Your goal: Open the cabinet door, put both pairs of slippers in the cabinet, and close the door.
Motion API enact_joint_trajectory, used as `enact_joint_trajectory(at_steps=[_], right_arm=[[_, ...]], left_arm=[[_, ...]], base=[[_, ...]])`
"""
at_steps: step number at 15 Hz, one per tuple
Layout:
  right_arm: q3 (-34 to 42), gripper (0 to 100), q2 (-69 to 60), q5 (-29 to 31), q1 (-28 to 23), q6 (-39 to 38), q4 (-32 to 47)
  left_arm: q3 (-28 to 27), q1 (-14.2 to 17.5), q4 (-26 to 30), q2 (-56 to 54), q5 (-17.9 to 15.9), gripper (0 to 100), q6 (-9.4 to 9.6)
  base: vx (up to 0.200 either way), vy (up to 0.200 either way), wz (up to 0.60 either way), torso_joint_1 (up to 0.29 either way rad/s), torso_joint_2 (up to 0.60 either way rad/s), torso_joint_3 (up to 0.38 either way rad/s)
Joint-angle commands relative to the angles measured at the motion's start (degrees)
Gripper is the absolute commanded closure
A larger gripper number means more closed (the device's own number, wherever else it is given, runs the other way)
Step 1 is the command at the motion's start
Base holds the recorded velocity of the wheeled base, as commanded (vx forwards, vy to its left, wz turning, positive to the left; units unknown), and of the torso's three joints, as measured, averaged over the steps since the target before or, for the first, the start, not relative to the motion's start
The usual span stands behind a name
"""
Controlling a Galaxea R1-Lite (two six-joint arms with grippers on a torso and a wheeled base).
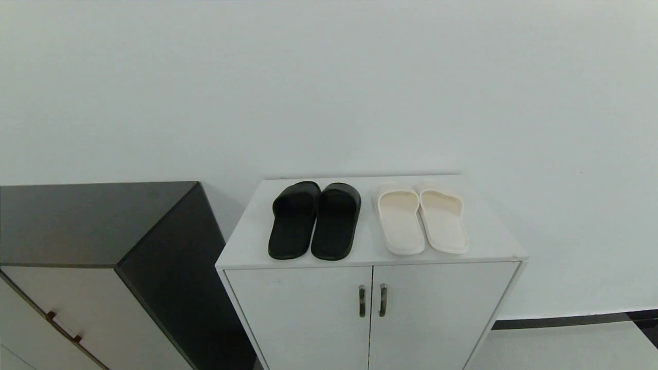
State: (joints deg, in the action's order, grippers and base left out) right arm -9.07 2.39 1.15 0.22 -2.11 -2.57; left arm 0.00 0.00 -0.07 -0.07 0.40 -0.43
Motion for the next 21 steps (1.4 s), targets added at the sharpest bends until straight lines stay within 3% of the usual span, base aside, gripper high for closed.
enact_joint_trajectory(at_steps=[1, 3, 5, 7, 9, 12, 16, 21], right_arm=[[-8.8, 0, 11.8, -4.9, 0.3, -2.0, 3.2], [-9.2, 0, 21.2, -7.0, 0.4, -2.5, 1.3], [-9.4, 0, 31.8, -8.4, 1.6, -2.6, -6.2], [-9.7, 0, 40.9, -8.1, 2.6, -2.6, -13.5], [-11.3, 0, 46.8, -7.5, 5.0, -2.7, -15.6], [-17.1, 0, 57.2, 0.6, 16.6, -7.8, -17.0], [-24.2, 0, 72.4, 16.4, 31.4, -11.6, -23.4], [-31.4, 0, 86.8, 23.2, 35.0, -11.3, -30.8]], left_arm=[[0.0, 0.0, 0.0, 0.1, -0.1, 100, 0.08], [0.0, 0.0, 0.0, 0.1, 0.0, 100, -0.01], [0.0, 0.0, 0.0, 0.1, 0.0, 100, -0.01], [0.0, 0.0, 0.0, 0.1, -0.1, 100, -0.01], [0.0, 0.0, 0.0, 0.1, -0.1, 100, 0.08], [0.0, 0.0, 0.0, 0.1, -0.1, 100, 0.08], [0.0, 0.0, 0.0, 0.1, -0.1, 100, 0.16], [0.0, 0.0, 0.0, 0.1, -0.1, 100, 0.08]], base=[[0.0, 0.0, 0.0, 0.0, 0.0, 0.0], [0.0, 0.0, 0.0, 0.0, 0.0, 0.0], [0.0, 0.0, 0.0, 0.0, 0.0, 0.0], [0.0, 0.0, 0.0, 0.0, 0.0, 0.0], [0.0, 0.0, 0.0, 0.0, 0.0, 0.0], [0.0, 0.0, 0.0, 0.0, 0.0, 0.0], [0.0, 0.0, 0.0, 0.0, 0.0, 0.0], [0.0, 0.0, 0.0, 0.0, 0.0, 0.0]])
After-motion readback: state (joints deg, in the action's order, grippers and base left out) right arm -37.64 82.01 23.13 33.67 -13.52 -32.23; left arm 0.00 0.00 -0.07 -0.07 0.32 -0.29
